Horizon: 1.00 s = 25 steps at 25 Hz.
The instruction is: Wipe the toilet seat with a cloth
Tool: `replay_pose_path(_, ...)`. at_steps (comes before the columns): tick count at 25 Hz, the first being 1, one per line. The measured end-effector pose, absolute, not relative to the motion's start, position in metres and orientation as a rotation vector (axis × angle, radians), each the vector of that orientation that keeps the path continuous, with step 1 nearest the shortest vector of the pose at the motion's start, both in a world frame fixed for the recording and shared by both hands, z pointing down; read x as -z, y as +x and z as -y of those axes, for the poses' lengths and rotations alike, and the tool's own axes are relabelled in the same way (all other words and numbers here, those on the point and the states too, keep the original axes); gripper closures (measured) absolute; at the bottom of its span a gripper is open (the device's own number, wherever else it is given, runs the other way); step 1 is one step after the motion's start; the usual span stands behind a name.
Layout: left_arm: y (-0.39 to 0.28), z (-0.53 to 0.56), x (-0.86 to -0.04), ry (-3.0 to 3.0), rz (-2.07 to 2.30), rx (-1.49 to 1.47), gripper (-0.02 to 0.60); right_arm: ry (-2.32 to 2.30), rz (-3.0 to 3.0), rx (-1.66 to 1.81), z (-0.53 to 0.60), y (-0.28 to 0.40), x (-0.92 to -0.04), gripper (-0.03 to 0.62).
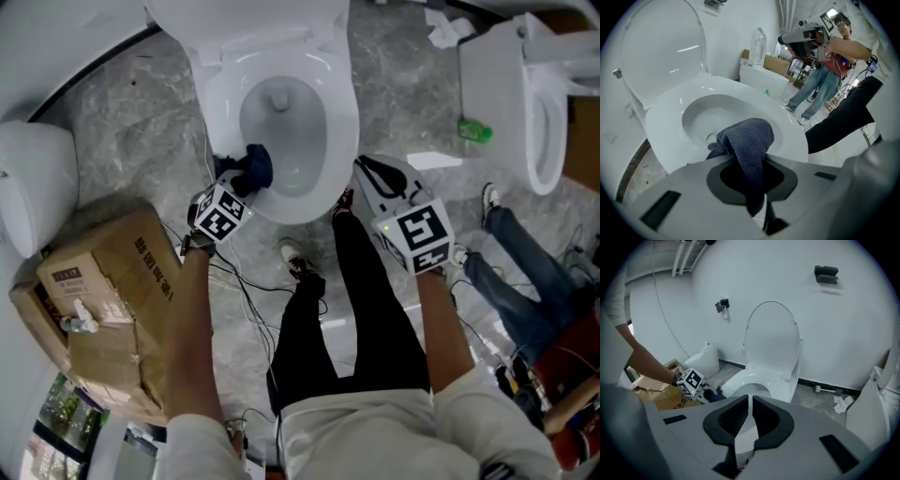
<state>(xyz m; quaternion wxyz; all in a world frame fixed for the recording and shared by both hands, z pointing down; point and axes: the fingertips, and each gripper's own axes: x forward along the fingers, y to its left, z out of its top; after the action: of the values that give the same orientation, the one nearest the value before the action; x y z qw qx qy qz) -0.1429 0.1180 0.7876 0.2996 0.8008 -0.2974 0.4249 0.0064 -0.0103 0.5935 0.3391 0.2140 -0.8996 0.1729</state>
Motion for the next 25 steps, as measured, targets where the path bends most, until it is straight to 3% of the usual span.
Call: replay_pose_path(25, -0.247, 0.048, -0.783, 2.254, 0.932, -1.488, 0.545, 0.517, 2.348, -0.462, 0.085, -0.019, -0.616, 0.543)
